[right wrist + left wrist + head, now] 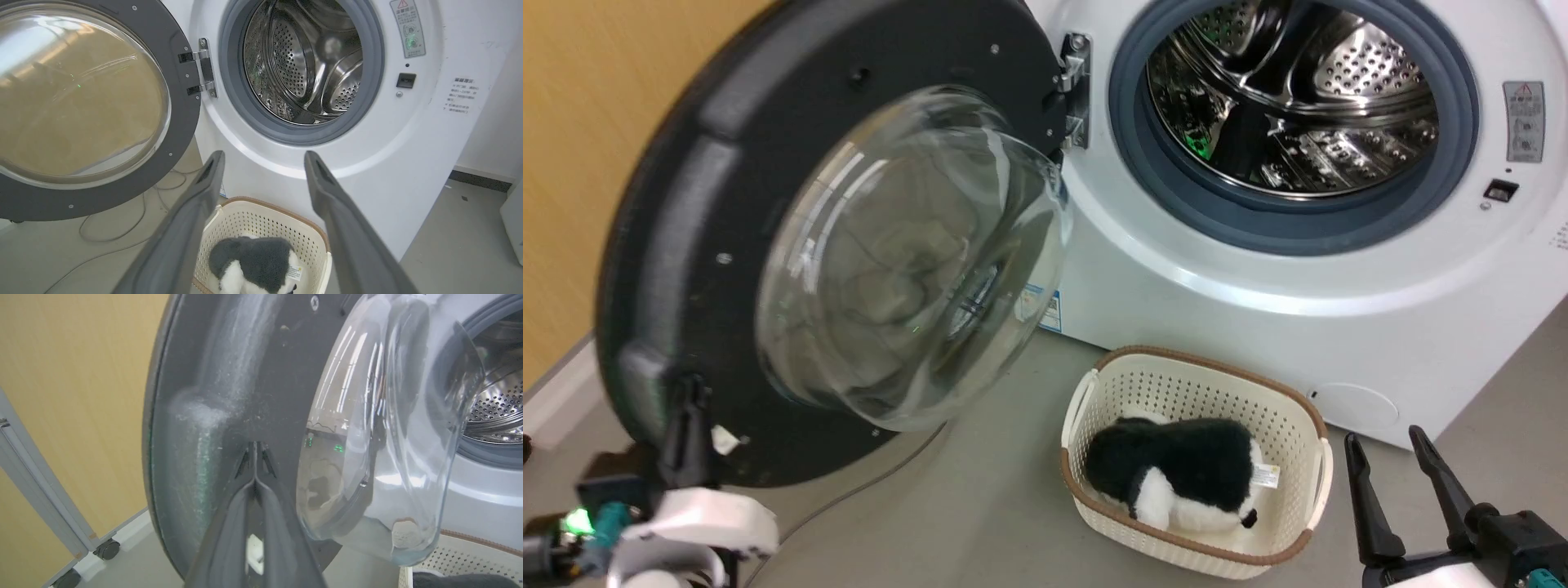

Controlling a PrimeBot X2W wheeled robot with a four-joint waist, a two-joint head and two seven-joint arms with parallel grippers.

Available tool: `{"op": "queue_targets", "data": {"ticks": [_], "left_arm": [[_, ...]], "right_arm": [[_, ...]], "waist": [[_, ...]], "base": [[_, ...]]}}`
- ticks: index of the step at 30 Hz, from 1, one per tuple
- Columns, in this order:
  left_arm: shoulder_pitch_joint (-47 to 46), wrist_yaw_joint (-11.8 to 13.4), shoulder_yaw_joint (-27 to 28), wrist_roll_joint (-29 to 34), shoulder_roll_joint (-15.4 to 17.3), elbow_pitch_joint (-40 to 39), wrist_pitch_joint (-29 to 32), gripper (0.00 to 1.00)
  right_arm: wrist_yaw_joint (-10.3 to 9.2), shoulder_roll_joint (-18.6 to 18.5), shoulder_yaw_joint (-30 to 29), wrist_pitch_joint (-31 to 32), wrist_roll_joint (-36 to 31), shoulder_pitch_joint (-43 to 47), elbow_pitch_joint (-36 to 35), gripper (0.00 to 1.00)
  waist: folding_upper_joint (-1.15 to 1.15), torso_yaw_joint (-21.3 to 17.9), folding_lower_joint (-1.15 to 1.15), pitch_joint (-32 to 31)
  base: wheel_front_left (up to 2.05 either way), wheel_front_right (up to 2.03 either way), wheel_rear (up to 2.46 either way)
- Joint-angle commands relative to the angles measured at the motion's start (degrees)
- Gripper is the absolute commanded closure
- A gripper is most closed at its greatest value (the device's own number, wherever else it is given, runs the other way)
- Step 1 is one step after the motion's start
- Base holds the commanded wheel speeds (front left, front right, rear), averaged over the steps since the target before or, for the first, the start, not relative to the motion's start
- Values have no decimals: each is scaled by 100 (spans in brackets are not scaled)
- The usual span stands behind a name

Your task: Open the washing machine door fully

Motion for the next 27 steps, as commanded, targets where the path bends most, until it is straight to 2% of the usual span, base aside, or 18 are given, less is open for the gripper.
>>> {"op": "queue_targets", "data": {"ticks": [1,5,10,15,23,27], "left_arm": [[-239,-55,234,-97,3,150,-6,100],[-658,-198,748,-255,-82,624,-6,100],[-1012,-215,1194,-152,-48,1078,-7,100],[-1397,-343,1589,-117,23,1429,-7,100],[-1826,-499,2059,32,241,2117,-7,100],[-1898,-594,2196,153,274,2222,-7,100]], "right_arm": [[3,16,-16,-25,-78,-86,-28,0],[3,16,-21,-25,-195,-239,-49,0],[3,16,11,-25,-277,-390,-44,0],[3,16,-6,-25,-352,-482,-43,0],[3,16,-2,-25,-399,-624,-21,0],[3,16,-19,-25,-397,-640,-19,0]], "waist": [[0,-83,0,110],[0,-225,0,338],[0,-420,0,554],[0,-574,0,776],[0,-731,0,965],[0,-741,0,957]], "base": [[0,0,0],[0,0,0],[0,0,0],[0,0,0],[0,0,0],[0,0,0]]}}
